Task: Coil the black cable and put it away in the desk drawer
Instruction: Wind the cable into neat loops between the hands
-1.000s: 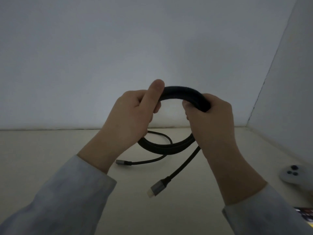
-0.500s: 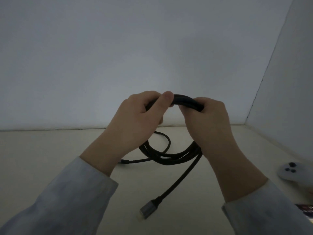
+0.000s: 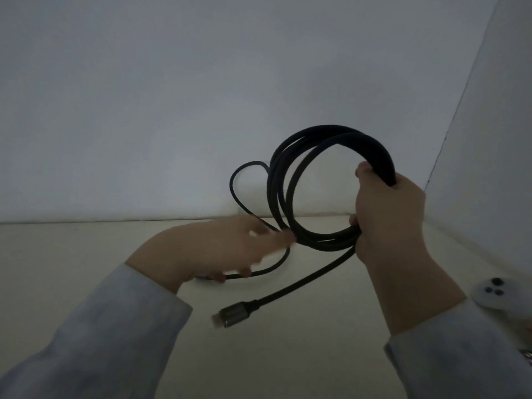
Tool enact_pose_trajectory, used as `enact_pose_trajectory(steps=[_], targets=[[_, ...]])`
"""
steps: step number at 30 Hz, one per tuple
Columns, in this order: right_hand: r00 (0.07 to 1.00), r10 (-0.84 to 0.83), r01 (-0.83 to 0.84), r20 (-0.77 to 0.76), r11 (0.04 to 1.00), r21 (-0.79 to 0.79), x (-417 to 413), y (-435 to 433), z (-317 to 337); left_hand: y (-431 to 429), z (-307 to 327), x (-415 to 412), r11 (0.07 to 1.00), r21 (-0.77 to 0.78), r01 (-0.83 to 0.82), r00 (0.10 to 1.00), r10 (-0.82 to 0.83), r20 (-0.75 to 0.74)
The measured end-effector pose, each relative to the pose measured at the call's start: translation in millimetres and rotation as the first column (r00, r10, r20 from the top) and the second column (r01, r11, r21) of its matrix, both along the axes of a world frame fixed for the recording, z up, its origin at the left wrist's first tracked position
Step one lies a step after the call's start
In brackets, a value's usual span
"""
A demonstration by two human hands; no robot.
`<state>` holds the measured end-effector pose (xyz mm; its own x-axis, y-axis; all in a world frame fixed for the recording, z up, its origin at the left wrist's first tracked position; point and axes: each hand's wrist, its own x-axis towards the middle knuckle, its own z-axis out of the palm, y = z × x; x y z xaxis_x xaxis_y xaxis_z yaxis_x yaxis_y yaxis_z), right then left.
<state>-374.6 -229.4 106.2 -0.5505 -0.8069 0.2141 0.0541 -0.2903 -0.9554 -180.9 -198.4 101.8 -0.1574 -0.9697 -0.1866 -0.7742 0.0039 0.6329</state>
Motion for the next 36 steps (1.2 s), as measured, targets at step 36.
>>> enact_pose_trajectory(steps=[36], targets=[[0.998,0.052,-0.053,-0.036,0.998,-0.025,19.9,7.9,-4.2,-16.3,-24.7,-34.4,0.627,-0.750,-0.210,0.936,-0.094,-0.340]])
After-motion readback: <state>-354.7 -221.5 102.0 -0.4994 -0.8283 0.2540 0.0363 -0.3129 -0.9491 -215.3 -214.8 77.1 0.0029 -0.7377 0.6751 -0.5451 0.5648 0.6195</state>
